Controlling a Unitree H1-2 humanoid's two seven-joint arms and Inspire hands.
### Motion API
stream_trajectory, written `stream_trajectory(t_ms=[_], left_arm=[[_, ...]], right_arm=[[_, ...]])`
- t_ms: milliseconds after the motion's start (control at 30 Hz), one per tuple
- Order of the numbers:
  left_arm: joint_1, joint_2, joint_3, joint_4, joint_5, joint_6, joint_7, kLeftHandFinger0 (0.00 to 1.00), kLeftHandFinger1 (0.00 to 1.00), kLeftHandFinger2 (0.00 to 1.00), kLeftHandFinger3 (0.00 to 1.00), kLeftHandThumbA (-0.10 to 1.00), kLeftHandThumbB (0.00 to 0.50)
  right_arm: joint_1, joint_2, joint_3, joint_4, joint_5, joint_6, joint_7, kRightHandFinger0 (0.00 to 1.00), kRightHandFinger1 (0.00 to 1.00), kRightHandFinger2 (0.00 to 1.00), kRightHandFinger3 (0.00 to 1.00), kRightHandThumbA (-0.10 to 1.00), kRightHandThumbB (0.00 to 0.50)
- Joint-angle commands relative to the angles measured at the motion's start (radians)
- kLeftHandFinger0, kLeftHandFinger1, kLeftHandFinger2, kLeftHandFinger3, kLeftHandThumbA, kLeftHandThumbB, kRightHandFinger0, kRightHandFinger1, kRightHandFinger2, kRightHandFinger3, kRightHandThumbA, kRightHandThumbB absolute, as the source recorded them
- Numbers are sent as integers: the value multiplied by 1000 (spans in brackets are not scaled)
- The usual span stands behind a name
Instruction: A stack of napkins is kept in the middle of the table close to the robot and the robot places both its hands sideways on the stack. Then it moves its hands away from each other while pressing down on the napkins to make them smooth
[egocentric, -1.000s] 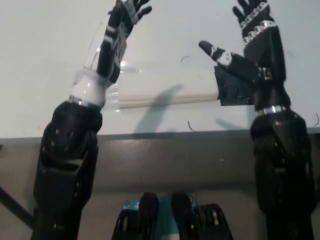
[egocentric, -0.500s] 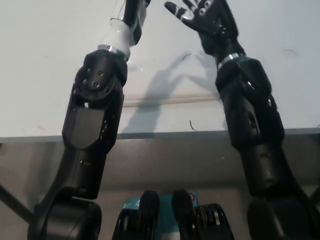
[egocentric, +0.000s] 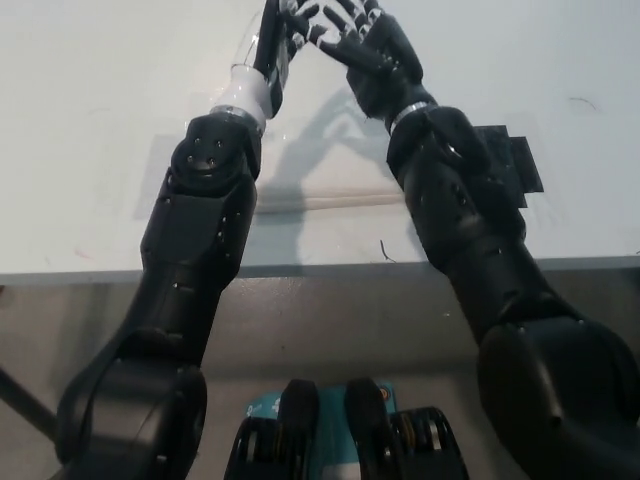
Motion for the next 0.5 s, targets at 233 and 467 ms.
stream_trajectory(t_ms=[233,467], left_arm=[[-70,10,34,178,-33,-176,28,1000,1000,1000,1000,1000,335],[-92,8,38,247,-30,-204,24,1000,1000,1000,1000,1000,351]], right_arm=[[-74,-29,-55,141,23,-133,44,1000,1000,1000,1000,1000,350],[-73,-56,-104,200,38,-111,40,1000,1000,1000,1000,1000,369]])
